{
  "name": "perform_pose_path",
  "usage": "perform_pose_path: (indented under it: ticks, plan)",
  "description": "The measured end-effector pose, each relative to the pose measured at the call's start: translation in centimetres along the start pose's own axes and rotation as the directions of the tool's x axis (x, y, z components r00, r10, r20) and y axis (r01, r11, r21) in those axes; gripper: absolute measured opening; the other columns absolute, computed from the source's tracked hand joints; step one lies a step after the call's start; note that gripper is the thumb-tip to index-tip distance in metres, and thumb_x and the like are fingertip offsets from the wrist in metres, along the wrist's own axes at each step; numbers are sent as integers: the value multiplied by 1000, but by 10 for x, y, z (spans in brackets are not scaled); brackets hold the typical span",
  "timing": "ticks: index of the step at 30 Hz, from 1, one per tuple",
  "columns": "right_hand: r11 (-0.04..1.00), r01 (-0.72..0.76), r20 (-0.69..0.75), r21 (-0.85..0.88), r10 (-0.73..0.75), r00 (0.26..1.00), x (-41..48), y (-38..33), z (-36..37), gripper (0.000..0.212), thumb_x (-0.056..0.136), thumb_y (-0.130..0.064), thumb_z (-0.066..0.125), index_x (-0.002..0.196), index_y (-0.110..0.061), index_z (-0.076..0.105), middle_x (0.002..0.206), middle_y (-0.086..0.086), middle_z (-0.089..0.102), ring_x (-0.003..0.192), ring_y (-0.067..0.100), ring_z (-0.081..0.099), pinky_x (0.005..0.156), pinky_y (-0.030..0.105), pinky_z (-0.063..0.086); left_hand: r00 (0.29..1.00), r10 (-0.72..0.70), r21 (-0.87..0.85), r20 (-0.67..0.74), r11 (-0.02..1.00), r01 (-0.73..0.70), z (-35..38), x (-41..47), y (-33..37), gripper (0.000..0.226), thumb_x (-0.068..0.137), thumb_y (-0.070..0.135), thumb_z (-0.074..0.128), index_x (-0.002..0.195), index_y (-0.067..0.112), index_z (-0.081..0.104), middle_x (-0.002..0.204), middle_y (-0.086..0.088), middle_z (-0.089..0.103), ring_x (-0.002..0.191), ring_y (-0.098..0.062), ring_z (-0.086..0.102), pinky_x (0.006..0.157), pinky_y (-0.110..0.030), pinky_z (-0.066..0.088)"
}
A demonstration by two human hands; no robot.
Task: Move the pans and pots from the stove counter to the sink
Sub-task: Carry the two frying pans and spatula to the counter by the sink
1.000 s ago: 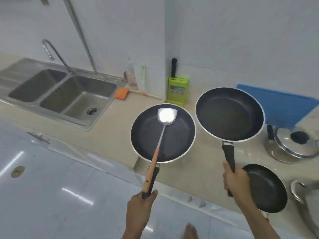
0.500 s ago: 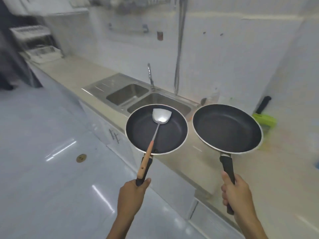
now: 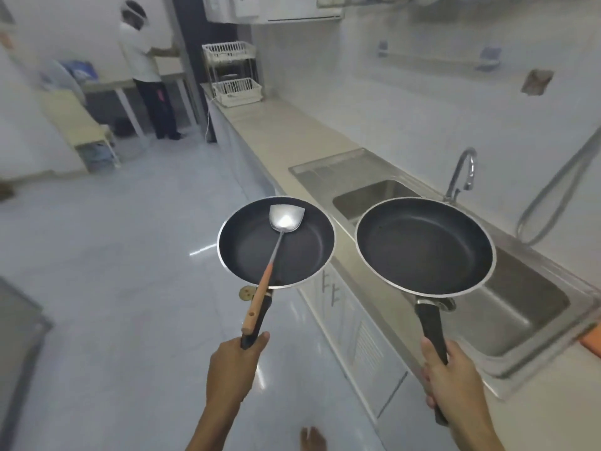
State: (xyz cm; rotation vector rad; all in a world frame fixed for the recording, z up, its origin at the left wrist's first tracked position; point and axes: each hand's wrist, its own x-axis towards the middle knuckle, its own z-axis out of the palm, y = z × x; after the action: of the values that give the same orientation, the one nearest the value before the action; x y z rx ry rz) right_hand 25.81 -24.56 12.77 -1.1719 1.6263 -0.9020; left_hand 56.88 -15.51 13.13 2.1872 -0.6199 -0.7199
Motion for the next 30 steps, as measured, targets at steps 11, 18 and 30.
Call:
perform_pose_path:
  ticks: [11, 18, 30]
  plan:
    - [999, 36, 180, -37, -29, 983, 188, -148, 227, 23, 101, -30, 61, 86, -12, 59, 42, 1, 49, 33, 21, 42, 42, 30, 40, 984, -113, -49, -137, 993, 107, -61, 271, 88, 53, 85, 58, 66, 61, 11, 61, 54, -3, 58, 48, -22, 54, 50, -32, 43]
    - [999, 36, 155, 24, -39, 987, 300, -209, 373, 25, 100, -31, 62, 85, -12, 58, 44, -1, 49, 34, 18, 41, 39, 27, 38, 991, -71, -47, -116, 997, 66, -69, 464, 136, 54, 83, 59, 68, 60, 10, 62, 52, -4, 59, 49, -24, 56, 51, -34, 45]
    - [999, -13, -9, 34, 13, 1000, 490, -350, 592, 26, 102, -36, 57, 89, -15, 59, 53, 4, 51, 38, 16, 44, 43, 32, 42, 997, 60, 1, 51, 998, -60, -70, 807, 274, 52, 89, 50, 68, 68, 2, 65, 56, -7, 59, 49, -21, 54, 52, -35, 44]
